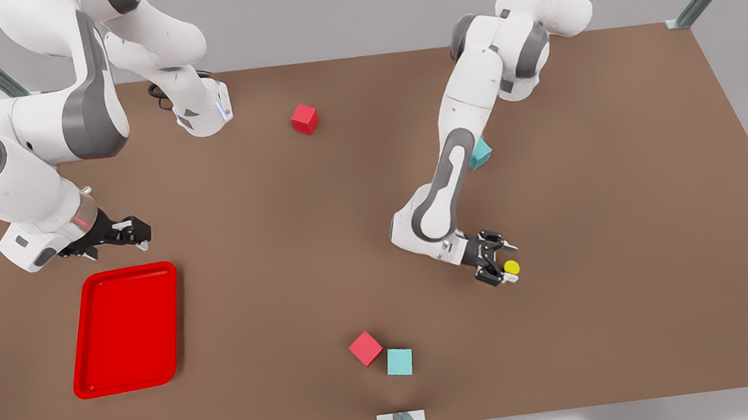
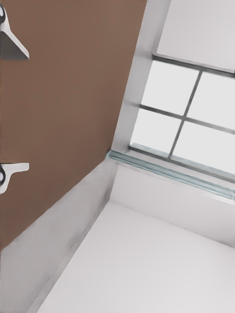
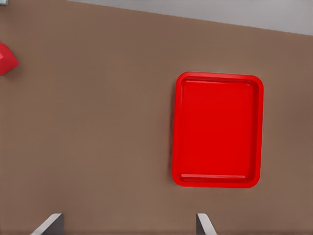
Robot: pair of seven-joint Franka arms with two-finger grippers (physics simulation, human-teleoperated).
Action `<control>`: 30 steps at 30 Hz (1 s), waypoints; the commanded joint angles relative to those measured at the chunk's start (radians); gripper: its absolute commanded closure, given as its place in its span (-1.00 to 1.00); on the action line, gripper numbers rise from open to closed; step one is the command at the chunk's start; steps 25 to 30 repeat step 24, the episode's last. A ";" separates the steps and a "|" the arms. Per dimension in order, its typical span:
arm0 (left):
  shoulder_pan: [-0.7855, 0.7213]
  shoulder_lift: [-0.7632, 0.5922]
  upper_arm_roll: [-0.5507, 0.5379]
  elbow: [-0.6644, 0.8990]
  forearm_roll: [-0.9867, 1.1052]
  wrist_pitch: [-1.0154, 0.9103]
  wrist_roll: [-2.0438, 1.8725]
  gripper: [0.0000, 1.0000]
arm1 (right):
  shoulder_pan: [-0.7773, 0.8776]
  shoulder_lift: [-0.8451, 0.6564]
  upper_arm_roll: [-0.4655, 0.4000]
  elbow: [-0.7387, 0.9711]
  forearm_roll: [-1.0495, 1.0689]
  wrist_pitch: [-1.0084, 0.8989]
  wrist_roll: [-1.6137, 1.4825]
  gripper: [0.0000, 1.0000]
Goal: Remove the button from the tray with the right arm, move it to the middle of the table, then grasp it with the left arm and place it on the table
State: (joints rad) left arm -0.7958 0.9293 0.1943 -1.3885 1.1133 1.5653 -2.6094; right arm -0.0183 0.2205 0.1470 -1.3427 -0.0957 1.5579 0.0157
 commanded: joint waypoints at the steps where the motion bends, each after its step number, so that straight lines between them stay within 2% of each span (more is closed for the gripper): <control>1: -0.032 -0.073 -0.001 0.003 -0.030 -0.197 1.444 -1.00 | 0.000 -0.001 0.000 0.000 0.001 -0.001 -0.003 -1.00; 2: -0.023 -0.142 -0.004 0.090 -0.310 -0.150 1.937 -1.00 | 0.000 -0.001 0.000 0.000 0.001 0.001 -0.003 -1.00; 3: 0.058 -0.144 0.028 0.270 -0.739 -0.134 2.347 -1.00 | 0.000 -0.001 0.000 0.000 0.001 0.001 -0.003 -1.00; 4: 0.191 -0.193 0.033 0.310 -1.117 -0.149 2.512 -1.00 | 0.000 -0.001 0.000 0.000 0.001 0.001 -0.003 -1.00; 5: 0.266 -0.262 0.034 0.315 -1.219 -0.263 2.701 -1.00 | 0.000 -0.001 0.000 0.000 0.001 0.001 -0.003 -1.00; 6: 0.320 -0.377 0.037 0.329 -1.207 -0.353 2.833 -1.00 | 0.001 -0.001 0.000 0.000 0.001 0.001 -0.003 -1.00; 7: 0.359 -0.493 0.034 0.318 -1.175 -0.364 2.838 -1.00 | 0.000 -0.001 0.000 0.000 0.001 -0.001 -0.003 -1.00; 9: 0.418 -0.728 0.008 0.192 -1.115 -0.354 2.864 -1.00 | -0.006 -0.001 -0.001 0.000 -0.001 -0.001 -0.005 -1.00; 12: 0.449 -0.842 -0.064 0.043 -1.104 -0.269 2.913 -1.00 | -0.006 -0.001 -0.001 0.000 0.001 -0.001 -0.005 -1.00; 16: 0.477 -0.843 -0.064 0.026 -1.110 -0.272 3.106 -1.00 | -0.006 -0.001 -0.001 0.000 0.001 0.001 -0.002 -1.00; 30: 0.477 -0.848 -0.064 0.017 -1.113 -0.265 3.086 -1.00 | -0.006 -0.001 -0.001 0.000 -0.001 0.001 -0.002 -1.00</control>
